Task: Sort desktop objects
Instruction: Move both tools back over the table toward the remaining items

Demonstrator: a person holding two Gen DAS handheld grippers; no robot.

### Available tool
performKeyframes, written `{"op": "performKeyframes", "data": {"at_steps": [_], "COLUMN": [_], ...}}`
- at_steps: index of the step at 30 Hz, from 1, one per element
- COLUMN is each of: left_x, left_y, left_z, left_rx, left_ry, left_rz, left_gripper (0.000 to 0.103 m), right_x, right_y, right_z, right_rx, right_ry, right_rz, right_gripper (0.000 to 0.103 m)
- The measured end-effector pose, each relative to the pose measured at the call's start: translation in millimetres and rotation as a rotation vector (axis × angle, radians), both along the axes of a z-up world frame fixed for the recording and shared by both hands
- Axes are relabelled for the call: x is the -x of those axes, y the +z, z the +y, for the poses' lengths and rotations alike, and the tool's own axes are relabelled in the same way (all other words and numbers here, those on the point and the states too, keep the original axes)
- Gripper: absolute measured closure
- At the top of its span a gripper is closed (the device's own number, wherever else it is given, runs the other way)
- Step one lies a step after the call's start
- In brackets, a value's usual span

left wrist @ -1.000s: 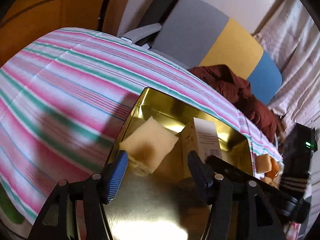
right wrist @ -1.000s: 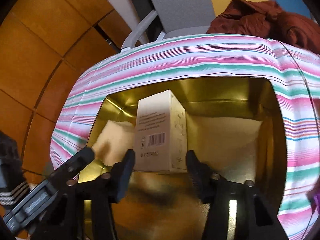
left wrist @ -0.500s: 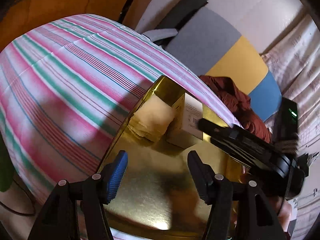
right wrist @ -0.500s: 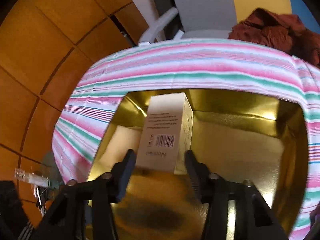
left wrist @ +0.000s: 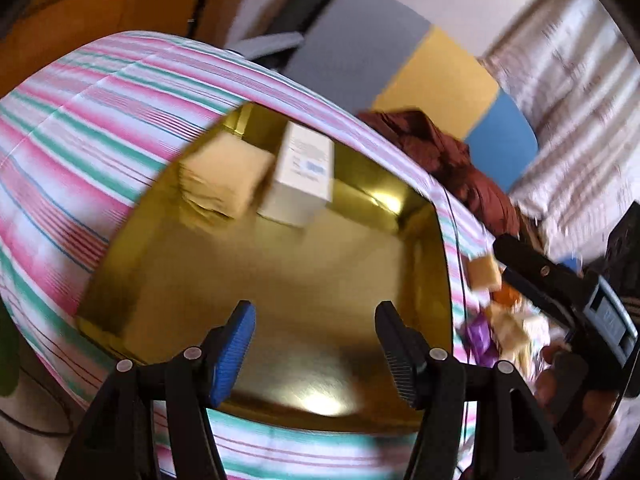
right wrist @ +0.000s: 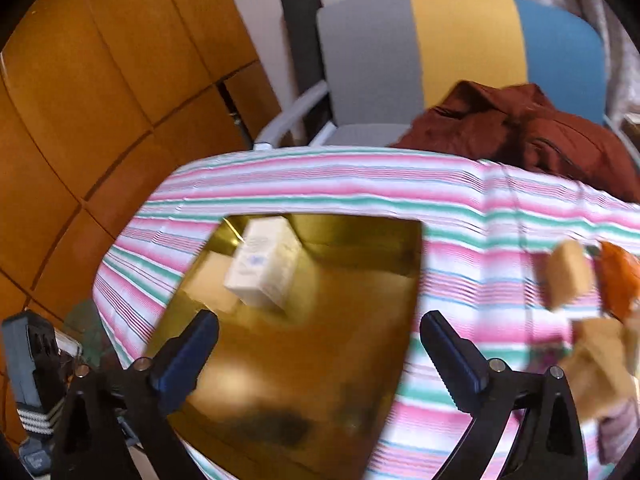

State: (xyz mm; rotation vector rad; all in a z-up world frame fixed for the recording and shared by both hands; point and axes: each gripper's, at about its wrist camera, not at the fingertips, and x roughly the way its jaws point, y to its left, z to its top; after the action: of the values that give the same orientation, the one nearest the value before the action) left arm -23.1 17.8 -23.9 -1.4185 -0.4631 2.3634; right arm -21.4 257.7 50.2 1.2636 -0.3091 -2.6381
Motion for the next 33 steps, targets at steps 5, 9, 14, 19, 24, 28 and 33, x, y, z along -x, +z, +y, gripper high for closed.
{"op": "performKeyframes", "data": {"at_steps": [5, 9, 14, 19, 24, 28, 33], "left_x": [-16, -28, -48, -52, -58, -59, -55], "left_y": [2, 7, 16, 14, 12, 9, 4], "left_z": [38, 68, 89, 113, 137, 156, 188], "left_rx": [0.024, 0.033, 0.010, 0.008, 0.046, 0.076, 0.103], "left_ry": [-0.111, -0.191, -0.283, -0.347, -0.391, -0.429, -0.493], "left_rz": [0.013, 0.042, 0.075, 0.078, 0.074, 0.074, 0.075], "left_gripper": [0.040, 0.040, 0.040, 0.040, 0.039, 0.039, 0.039], "right_x": [-21, -27, -22, -16, -12, -11, -14], "right_y": [0, -6, -26, -53, -77, -78, -77], "right_z": [53, 94, 141, 175, 194, 197, 193], "right_rx": [-0.056, -0.150, -0.282, -0.289, -0.124, -0.091, -0.090], "right_ry": [-0.058, -0.110, -0.124, -0.109, -0.089, -0.075, -0.064], "right_rz": [-0.004, -0.023, -0.106, -0.192, -0.251, -0.245, -0.244], "right_gripper": [0.002, 0.012, 0.027, 0.027, 0.041, 0.047, 0.053]}}
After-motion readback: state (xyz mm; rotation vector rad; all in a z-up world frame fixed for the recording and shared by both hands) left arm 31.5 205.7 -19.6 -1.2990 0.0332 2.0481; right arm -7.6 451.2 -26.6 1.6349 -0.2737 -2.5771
